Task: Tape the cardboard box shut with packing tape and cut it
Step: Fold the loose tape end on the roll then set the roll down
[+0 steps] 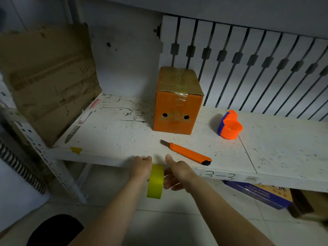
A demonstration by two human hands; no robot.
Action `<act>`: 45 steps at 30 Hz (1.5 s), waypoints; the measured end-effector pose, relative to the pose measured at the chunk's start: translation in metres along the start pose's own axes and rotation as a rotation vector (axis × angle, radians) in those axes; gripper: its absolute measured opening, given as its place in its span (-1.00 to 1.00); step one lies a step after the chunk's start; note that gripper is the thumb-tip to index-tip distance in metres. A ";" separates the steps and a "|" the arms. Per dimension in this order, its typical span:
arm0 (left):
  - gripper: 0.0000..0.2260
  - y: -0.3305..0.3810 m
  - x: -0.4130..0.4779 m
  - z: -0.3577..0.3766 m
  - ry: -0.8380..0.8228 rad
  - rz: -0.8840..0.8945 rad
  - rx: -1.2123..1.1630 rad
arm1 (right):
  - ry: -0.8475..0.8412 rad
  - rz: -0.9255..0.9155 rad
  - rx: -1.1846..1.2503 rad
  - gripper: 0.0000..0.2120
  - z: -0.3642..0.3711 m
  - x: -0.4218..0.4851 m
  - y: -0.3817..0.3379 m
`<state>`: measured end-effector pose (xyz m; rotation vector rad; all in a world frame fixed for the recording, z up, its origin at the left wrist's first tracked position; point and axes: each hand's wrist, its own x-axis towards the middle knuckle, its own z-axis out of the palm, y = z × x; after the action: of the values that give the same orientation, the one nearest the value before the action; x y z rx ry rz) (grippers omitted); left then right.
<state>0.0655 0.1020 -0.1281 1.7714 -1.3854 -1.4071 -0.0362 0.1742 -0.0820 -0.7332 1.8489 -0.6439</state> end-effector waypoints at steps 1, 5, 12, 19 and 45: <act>-0.62 -0.001 0.000 0.001 -0.036 -0.059 -0.094 | 0.002 0.008 0.038 -0.51 0.003 -0.001 0.001; -0.68 -0.008 0.001 0.005 -0.167 -0.248 -0.402 | 0.009 0.038 0.135 -0.83 0.011 -0.001 0.006; -0.30 -0.043 0.044 0.027 -0.157 -0.364 -0.384 | -0.004 -0.018 0.119 -0.78 0.006 -0.001 -0.002; -0.62 0.007 0.006 0.014 0.025 -0.119 -0.085 | -0.023 -0.012 0.172 -0.75 0.003 -0.003 -0.006; -0.92 0.024 -0.021 0.018 0.007 0.160 -0.137 | 0.307 -0.164 0.022 -0.71 -0.015 0.021 0.009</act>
<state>0.0398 0.1154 -0.1056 1.5423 -1.3602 -1.3748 -0.0583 0.1661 -0.0960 -0.8127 2.0699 -0.9229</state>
